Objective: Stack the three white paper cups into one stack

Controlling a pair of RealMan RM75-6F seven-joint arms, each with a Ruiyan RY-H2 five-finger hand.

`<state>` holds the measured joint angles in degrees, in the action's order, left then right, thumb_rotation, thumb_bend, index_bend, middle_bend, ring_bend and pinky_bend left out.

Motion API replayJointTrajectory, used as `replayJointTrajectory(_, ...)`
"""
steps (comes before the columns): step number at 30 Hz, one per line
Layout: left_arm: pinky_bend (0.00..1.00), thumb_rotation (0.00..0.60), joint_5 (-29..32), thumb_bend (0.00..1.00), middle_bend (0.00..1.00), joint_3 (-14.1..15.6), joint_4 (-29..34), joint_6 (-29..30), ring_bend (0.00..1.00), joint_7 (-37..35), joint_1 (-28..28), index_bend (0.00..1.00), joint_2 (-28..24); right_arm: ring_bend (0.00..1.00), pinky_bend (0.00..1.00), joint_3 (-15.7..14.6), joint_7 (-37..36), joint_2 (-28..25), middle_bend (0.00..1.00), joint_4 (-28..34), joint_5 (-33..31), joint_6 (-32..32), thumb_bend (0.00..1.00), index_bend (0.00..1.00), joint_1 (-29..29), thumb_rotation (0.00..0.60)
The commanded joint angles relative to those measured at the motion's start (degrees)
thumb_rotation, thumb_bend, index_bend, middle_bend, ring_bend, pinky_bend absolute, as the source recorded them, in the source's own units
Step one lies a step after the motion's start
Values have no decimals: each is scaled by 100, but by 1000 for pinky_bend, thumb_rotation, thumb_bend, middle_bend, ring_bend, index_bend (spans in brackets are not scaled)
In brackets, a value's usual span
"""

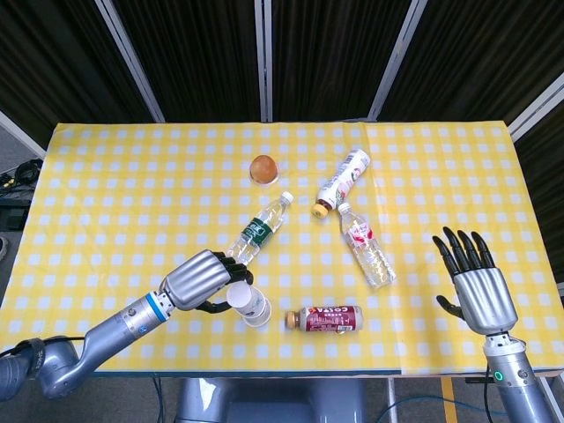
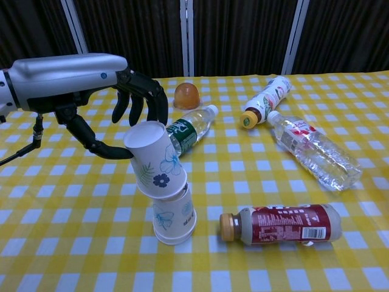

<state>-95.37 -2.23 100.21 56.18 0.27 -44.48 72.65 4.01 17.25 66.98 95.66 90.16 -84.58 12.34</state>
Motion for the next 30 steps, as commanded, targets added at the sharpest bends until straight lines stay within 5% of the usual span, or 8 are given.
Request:
replayJointTrajectory(1,525,600,46,296,481,2,15,-87,459,55,-45,517,31,0,0,4,-5,0,0,1,5,8,0,0,-1,600)
replayJointTrajectory(9,490,600,55,181,397,33,-78,-223,407,230,-136,440,177,0,0,15,-1,-5,0,7,16,21,0,0,-14,600)
replayJointTrajectory(12,335,600,50,22,205,88,-98,-327,230,217,-181,225,222,0,0,18,3,-5,0,11,22,28,0,0,-16,600)
replayJointTrajectory(14,200,600,62,0,74,154,-93,-477,109,288,-228,52,233,0,0,15,-2,-13,0,15,29,33,0,0,-20,600)
replayJointTrajectory(16,97,600,96,0,11,169,-75,-527,25,346,-241,1,242,0,0,17,-7,-18,0,15,29,38,0,0,-22,600)
replayJointTrajectory(19,6,600,162,0,0,164,-51,-553,0,455,-239,0,245,0,0,22,-17,-24,0,15,26,42,0,0,-24,600)
replayJointTrajectory(30,0,600,698,0,0,-84,-263,481,0,1204,380,0,249,0,0,47,-39,-41,0,15,29,15,0,0,-49,600)
